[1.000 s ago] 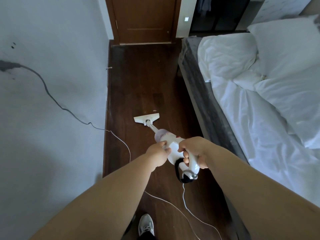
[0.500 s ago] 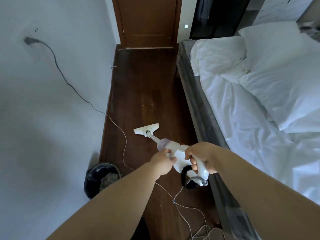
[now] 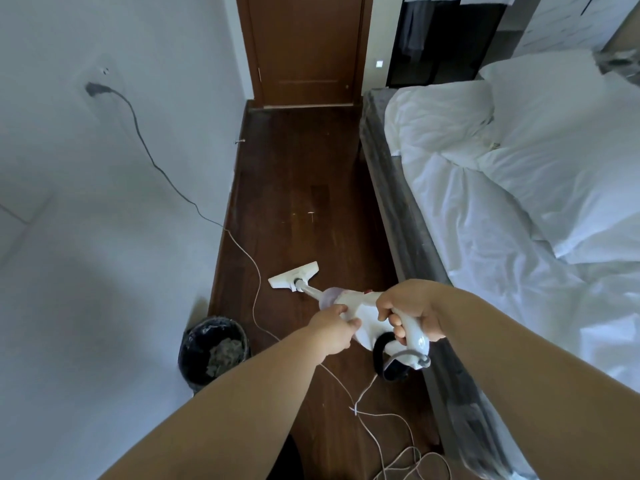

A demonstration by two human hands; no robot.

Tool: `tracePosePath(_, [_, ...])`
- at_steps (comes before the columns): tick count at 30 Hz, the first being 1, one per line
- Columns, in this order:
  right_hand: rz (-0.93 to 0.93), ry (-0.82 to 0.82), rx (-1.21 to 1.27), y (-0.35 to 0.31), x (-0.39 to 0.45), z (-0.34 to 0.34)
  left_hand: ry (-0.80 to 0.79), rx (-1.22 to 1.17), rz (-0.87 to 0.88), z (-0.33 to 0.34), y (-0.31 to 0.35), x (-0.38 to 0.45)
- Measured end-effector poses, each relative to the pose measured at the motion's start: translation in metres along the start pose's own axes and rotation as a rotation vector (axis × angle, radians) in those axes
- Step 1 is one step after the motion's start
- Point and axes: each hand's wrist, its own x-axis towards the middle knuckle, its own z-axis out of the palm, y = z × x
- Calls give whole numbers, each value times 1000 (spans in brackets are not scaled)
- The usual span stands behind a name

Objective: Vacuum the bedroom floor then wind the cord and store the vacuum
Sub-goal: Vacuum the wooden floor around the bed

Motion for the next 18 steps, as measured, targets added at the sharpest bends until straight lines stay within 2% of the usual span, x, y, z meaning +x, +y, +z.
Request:
tracePosePath(8, [-21, -2, 26, -38, 36, 15, 20, -81, -24, -40, -1, 29])
tracePosePath(18, [-16, 31, 112, -162, 116, 42, 17, -63, -57, -155, 2, 131])
